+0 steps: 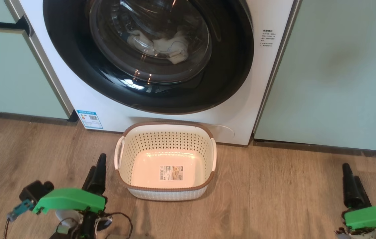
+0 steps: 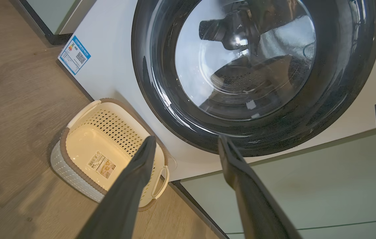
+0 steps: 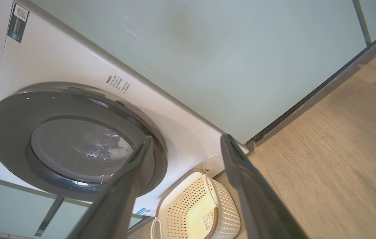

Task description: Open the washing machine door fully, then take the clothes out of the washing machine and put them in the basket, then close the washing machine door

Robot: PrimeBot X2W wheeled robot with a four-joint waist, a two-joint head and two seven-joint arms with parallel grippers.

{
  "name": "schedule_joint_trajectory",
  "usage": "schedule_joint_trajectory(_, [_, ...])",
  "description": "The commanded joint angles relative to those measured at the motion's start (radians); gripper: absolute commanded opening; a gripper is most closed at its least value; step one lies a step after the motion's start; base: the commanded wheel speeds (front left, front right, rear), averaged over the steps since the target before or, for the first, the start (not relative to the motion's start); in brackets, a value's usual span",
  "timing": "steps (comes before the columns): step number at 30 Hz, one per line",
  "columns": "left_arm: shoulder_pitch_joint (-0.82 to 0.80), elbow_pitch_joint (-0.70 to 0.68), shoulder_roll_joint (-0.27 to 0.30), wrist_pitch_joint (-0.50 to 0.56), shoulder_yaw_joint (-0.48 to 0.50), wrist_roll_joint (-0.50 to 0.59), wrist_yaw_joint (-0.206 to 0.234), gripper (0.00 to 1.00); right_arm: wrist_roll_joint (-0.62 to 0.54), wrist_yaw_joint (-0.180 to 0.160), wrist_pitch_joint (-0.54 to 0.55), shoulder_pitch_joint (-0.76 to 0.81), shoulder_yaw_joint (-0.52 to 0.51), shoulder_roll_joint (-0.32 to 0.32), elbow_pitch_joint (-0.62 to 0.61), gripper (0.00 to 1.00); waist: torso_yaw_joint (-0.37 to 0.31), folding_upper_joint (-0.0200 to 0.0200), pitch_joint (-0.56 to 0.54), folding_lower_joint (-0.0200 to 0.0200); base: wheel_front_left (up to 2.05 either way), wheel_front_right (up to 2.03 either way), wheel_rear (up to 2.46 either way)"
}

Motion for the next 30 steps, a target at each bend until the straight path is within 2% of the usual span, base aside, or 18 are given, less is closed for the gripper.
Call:
schedule_joint_trajectory(1, [-0.059, -0.040, 0.017, -0.013, 0.019, 0.041, 0.004, 1.00, -0.053, 0.002, -0.014, -0.068, 0.017, -0.017, -0.046, 1.00, 0.000, 0.0000, 0.001, 0.0000, 0.00, 0.00, 0.00])
schedule_joint_trajectory(19, [-0.099, -0.062, 0.020, -0.063, 0.008, 0.324, 0.031, 1.00, -0.401, 0.003, -0.064, -0.089, 0.057, -0.031, -0.045, 1.00, 0.004, 0.0000, 0.008, 0.0000, 0.00, 0.00, 0.00])
schedule_joint_trajectory(30, [-0.122, -0.070, 0.022, -0.095, 0.004, 0.518, 0.045, 1.00, -0.593, 0.003, -0.097, -0.105, 0.036, -0.027, -0.043, 1.00, 0.003, 0.0000, 0.011, 0.0000, 0.00, 0.00, 0.00])
